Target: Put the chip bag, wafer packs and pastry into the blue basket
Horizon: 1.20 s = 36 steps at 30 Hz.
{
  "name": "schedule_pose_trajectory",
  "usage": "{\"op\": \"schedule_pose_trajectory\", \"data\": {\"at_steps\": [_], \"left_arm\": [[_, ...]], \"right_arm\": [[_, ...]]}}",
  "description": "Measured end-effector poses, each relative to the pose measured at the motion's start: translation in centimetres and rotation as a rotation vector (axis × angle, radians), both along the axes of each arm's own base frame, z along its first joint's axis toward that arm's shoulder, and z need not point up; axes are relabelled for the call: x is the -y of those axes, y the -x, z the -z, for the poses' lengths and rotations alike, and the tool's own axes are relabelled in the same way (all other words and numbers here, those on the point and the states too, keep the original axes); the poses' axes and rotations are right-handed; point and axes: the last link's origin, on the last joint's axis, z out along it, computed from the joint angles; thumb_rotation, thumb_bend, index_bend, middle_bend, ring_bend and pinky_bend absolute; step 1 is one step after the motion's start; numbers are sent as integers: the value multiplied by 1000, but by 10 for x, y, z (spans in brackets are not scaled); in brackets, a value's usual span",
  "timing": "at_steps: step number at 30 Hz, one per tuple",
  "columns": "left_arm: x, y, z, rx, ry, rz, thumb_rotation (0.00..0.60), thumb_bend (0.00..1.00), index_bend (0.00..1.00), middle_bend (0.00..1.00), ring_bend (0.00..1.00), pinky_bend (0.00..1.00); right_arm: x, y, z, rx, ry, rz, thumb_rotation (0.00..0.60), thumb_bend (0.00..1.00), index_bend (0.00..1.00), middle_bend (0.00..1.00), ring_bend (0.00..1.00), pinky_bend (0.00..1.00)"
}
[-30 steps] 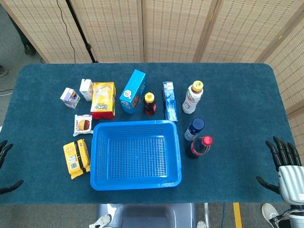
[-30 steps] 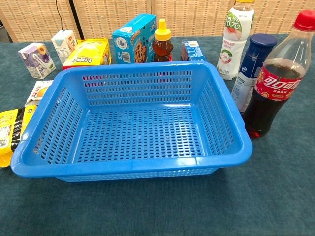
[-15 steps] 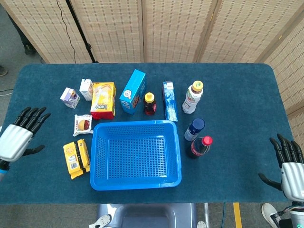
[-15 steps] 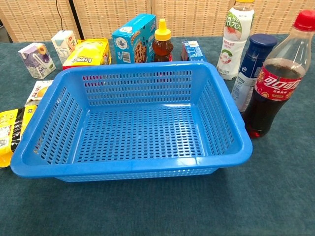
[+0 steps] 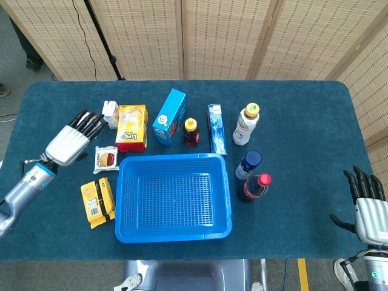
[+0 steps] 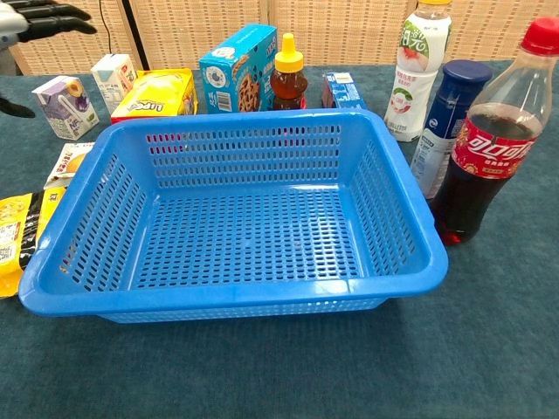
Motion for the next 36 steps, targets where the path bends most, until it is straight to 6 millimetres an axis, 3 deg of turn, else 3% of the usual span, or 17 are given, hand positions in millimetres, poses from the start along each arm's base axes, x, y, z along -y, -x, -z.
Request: {"op": "schedule_pose_trajectory", "data": {"at_steps": [7,14,22,31,34,36], "left_arm": [[-33,-25,32,-42,49,-10,600,33,0,0,0,0],[-54,-36,46,-76,52,-29,600,33,0,0,0,0],[-65,-40,66,-114,82,-64,600,33,0,0,0,0],[-77,-60,87,-142,104,-75,600,39,0,0,0,0],[-77,-59,95,-175,117,-90,600,110,0,0,0,1],[-76,-60,101,-199,126,-90,600,233,3,0,2,78]], "right_arm": [[6,2,0,-4,22,28,600,0,0,0,0,0],[8,4,-4,-19,66,37,600,0,0,0,0,0],[7,0,-2,-22,75,2,600,0,0,0,0,0],[10,-1,-1,-21,79,-2,600,0,0,0,0,0],[8,-2,-2,-19,82,-7,600,0,0,0,0,0],[7,-2,-3,-16,86,-9,600,0,0,0,0,0]]}}
